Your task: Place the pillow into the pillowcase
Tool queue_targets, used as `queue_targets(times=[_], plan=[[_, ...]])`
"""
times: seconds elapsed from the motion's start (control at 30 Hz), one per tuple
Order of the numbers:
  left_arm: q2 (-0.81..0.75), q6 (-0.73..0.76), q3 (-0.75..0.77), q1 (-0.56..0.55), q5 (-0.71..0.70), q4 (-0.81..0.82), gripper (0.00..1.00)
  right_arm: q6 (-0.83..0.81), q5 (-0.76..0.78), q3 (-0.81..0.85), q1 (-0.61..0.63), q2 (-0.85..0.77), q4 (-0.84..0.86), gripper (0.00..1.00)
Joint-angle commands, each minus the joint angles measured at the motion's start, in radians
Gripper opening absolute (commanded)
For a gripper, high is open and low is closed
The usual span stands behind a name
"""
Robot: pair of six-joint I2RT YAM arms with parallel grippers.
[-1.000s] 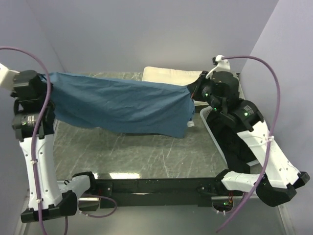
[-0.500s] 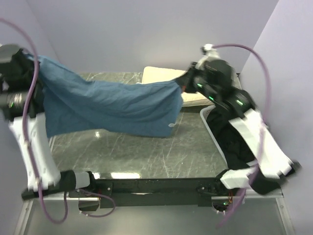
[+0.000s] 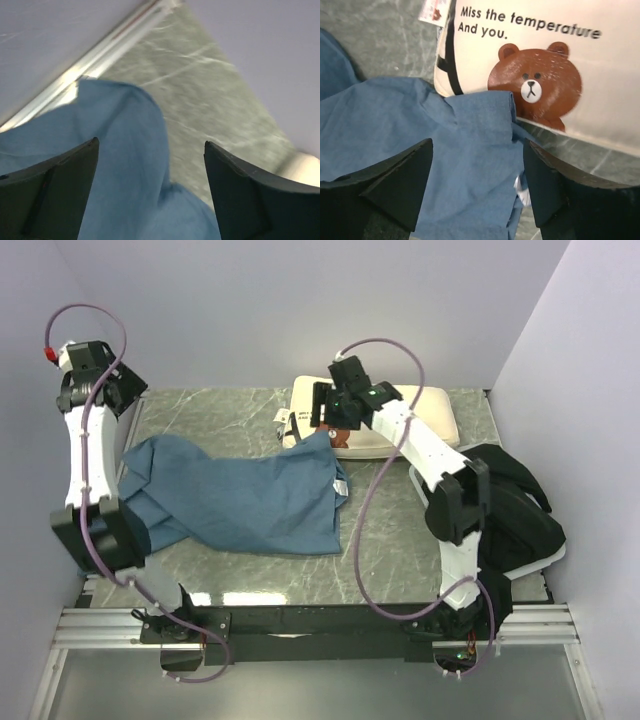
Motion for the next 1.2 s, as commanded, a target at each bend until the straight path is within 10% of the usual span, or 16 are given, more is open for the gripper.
queue_targets(times=[0.0, 0.3, 0.53, 0.97, 1.17], plan=[[-0.291, -0.008, -0.144, -0.082, 0.135, 0.15, 0.92, 0.001, 0.083, -0.161, 0.0, -0.268, 0.082, 0.8], [-0.606, -0.153, -0.721, -0.72, -0.065, 0.311, 0.85, 0.159, 0.059, -1.028, 0.0, -0.78, 0.467, 0.74], [-0.32, -0.211, -0.757, -1.229, -0.312, 0.322, 0.84, 0.2, 0.096, -1.283, -0.002, -0.916, 0.563, 0.61], [0.135, -0.238, -0.499, -1.346, -0.416, 0.316, 0.77, 0.222, 0.133, -1.408, -0.017, -1.005, 0.553, 0.51], [0.166, -0.271, -0.516, -1.346, -0.444, 0.293, 0.41, 0.21, 0.12, -1.429, -0.02, -1.018, 0.552, 0.51]])
